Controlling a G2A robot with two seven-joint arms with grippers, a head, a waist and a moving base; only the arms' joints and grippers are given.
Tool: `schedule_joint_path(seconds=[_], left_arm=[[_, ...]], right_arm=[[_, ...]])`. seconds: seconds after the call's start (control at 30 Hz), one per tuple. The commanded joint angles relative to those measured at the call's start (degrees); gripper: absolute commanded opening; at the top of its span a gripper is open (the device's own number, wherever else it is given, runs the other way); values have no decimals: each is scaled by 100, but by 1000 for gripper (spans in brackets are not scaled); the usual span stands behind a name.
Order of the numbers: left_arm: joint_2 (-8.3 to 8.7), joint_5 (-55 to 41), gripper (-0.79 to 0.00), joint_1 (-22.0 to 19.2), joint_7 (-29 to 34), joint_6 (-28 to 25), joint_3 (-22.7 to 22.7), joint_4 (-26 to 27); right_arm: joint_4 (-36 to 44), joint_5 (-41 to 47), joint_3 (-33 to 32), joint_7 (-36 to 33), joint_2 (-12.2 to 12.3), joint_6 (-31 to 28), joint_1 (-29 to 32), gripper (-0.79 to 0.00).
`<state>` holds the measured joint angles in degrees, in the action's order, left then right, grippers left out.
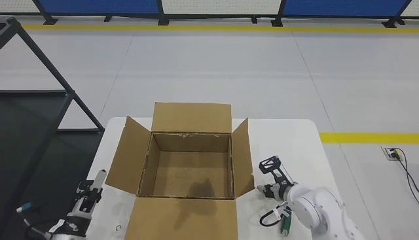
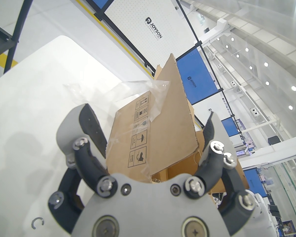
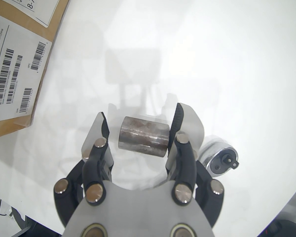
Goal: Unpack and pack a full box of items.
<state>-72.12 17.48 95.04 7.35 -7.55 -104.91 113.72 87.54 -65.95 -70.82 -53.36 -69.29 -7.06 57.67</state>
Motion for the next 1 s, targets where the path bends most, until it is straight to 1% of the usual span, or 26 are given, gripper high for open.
schedule_joint_path(seconds=[0.0, 0.07, 0.13, 0.47, 0.53, 0.63, 0.8, 0.87, 0.93, 0.97], left_arm=[[0, 3, 0, -9, 5, 9, 5, -4], [-1, 1, 0, -22, -2, 18, 9, -13], [-1, 1, 0, -31, -3, 30, 18, -24], [-1, 59, 0, -135, 35, 68, 108, -55], [0, 73, 0, -160, 50, 71, 134, -62], [0, 89, 0, -188, 57, 82, 158, -72], [2, 95, 0, -213, 71, 92, 166, -100], [2, 107, 0, -219, 70, 100, 167, -112], [3, 108, 0, -224, 71, 105, 171, -114], [2, 104, 0, -229, 61, 111, 173, -117]], right_arm=[[56, -13, -30, -25, 8, 3, 25, -219], [148, -25, -74, -37, 20, -2, 73, -231], [260, -18, -132, -47, 34, -10, 152, -212], [736, -147, -347, -344, 106, 52, 610, -182], [735, -158, -365, -407, 112, 76, 650, -179], [705, -143, -342, -460, 112, 77, 649, -151], [596, -90, -316, -484, 111, 49, 611, -169], [551, -76, -299, -499, 109, 31, 579, -194], [523, -66, -291, -506, 109, 25, 552, -268], [515, -69, -286, -508, 110, 18, 544, -409]])
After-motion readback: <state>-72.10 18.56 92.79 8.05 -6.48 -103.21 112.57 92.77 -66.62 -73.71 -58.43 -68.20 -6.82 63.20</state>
